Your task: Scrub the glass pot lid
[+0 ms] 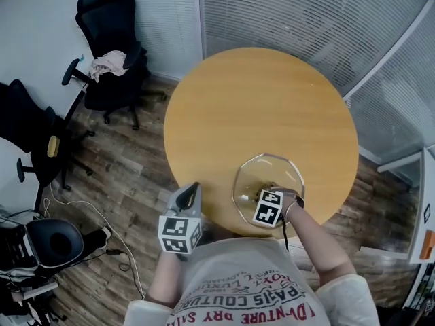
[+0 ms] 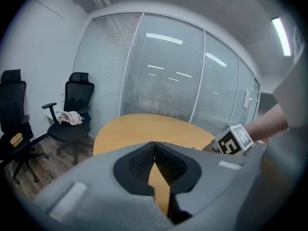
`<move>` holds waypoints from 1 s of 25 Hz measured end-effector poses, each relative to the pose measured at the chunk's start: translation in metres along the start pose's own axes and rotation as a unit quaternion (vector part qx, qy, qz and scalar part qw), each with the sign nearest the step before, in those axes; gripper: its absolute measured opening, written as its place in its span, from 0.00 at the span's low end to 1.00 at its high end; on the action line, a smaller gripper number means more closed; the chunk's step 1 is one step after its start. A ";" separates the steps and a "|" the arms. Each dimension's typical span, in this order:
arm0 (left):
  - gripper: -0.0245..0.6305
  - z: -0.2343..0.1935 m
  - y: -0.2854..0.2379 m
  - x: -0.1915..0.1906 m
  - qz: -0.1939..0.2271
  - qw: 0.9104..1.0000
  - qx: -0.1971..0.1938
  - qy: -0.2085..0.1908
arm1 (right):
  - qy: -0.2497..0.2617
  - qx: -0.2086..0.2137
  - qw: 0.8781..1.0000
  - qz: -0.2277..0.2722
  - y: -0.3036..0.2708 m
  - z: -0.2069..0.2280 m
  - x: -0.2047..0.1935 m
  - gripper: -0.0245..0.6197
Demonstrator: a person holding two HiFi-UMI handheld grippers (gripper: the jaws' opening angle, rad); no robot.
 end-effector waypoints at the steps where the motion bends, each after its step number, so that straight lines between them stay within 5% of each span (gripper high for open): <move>1: 0.05 0.003 0.000 0.001 -0.001 1.000 -0.005 -0.003 | -0.001 0.002 1.000 0.001 0.001 -0.004 -0.004 0.14; 13: 0.05 0.029 -0.015 -0.003 -0.022 0.998 -0.054 -0.031 | -0.071 0.019 0.997 0.018 0.006 -0.041 -0.038 0.14; 19: 0.05 0.052 -0.025 -0.006 -0.033 0.995 -0.084 -0.048 | -0.096 0.063 0.993 0.014 0.003 -0.065 -0.060 0.14; 25: 0.05 0.036 -0.025 -0.011 -0.040 0.992 -0.105 -0.055 | -0.138 0.075 0.987 0.025 0.011 -0.066 -0.050 0.14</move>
Point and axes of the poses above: the fingertips, and each gripper's own axes: y backward along the fingers, z to its right, x out of its top, the point moved 2 cm from there along y, backward along the fingers, and after that the axes turned 5 degrees about -z, right-handed, at the moved point
